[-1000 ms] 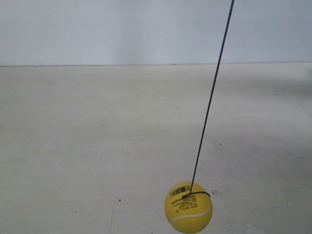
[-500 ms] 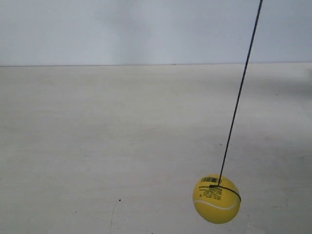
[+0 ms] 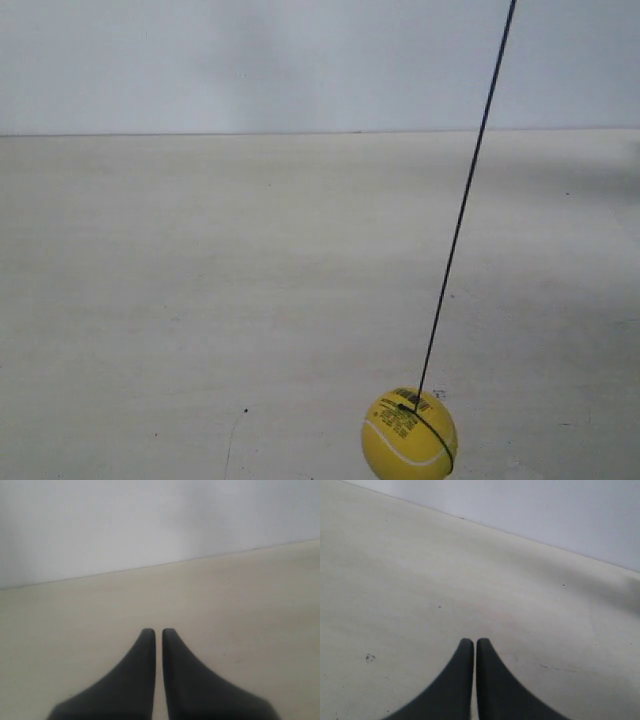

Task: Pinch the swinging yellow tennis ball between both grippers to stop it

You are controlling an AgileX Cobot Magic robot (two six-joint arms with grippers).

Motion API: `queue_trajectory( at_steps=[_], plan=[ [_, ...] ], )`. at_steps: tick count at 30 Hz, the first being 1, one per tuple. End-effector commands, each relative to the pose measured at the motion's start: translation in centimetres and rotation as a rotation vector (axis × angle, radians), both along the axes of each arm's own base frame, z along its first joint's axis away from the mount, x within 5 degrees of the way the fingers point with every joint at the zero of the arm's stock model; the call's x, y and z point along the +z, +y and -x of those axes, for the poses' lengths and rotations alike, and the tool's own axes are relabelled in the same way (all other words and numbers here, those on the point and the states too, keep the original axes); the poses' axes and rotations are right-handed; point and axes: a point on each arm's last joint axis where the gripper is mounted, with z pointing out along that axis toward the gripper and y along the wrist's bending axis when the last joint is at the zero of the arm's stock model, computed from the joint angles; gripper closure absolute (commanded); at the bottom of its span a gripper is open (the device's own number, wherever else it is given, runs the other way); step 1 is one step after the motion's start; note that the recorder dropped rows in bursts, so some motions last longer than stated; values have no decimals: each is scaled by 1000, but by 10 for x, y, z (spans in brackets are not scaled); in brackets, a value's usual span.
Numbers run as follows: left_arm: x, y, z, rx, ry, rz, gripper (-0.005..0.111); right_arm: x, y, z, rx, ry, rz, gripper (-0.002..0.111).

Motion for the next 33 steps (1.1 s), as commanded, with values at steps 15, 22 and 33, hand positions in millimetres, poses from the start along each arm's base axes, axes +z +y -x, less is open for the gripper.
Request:
queue_trajectory(
  at_steps=[15,22,33],
  plan=[
    [-6,2,1,44,56,24,102,1,0,0,-6,-9,1,108],
    [-6,2,1,45,53,22,102,1,0,0,-6,-9,1,108],
    [-6,2,1,45,53,22,102,1,0,0,-6,-9,1,108]
  ],
)
